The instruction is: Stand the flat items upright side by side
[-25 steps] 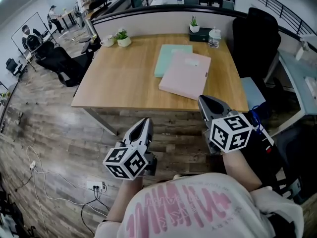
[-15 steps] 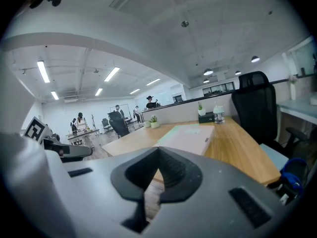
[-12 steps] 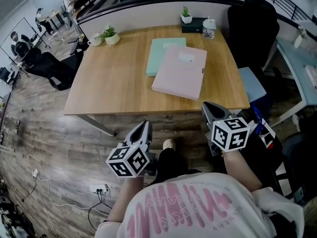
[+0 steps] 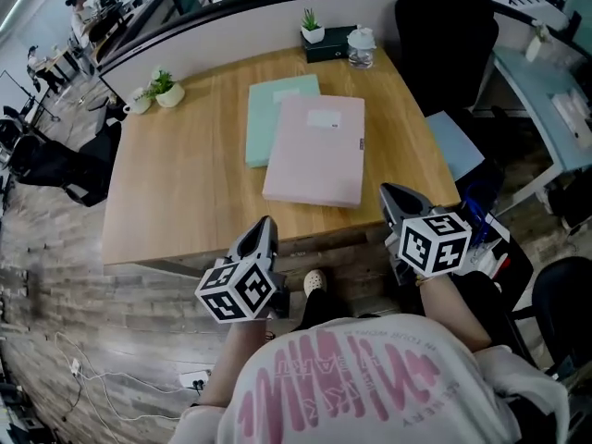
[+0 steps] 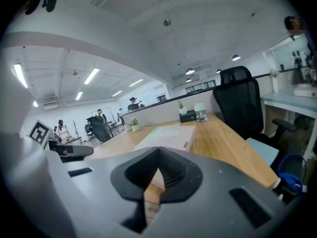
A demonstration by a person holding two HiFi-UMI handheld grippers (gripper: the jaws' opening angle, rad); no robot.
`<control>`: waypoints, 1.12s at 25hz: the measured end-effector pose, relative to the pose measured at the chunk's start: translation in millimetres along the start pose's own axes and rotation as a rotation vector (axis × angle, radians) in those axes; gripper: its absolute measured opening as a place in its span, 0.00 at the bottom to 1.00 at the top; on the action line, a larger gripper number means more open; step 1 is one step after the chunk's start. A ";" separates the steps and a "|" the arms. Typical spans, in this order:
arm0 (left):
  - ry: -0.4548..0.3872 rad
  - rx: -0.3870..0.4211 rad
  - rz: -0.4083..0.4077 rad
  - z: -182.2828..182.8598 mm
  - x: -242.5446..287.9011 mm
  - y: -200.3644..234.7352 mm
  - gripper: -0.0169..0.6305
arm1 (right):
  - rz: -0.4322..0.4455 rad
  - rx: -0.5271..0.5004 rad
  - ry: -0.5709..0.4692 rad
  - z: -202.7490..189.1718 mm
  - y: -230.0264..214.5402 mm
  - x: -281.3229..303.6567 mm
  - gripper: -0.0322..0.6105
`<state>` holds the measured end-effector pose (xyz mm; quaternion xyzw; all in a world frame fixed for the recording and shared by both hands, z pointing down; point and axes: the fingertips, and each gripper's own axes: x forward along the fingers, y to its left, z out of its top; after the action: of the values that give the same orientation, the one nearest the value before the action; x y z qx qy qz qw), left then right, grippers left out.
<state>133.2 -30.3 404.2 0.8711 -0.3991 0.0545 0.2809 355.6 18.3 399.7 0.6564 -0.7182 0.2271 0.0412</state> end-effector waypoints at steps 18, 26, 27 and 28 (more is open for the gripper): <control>0.198 0.032 -0.030 34.7 134.7 74.3 0.34 | -0.087 0.277 0.071 1.0 -56.4 99.8 0.30; 0.375 0.038 -0.073 6.3 173.7 93.3 0.52 | -0.111 0.375 0.144 -21.8 -68.4 124.2 0.44; 0.405 0.047 -0.086 2.0 178.0 93.8 0.56 | -0.110 0.379 0.153 -24.3 -68.2 127.3 0.47; 0.435 0.053 -0.100 -2.3 181.9 94.1 0.60 | -0.110 0.381 0.163 -26.6 -67.7 130.5 0.49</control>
<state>188.1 -199.3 506.1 0.8645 -0.2840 0.2377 0.3399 396.8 -94.5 488.5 0.6701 -0.6196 0.4085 -0.0133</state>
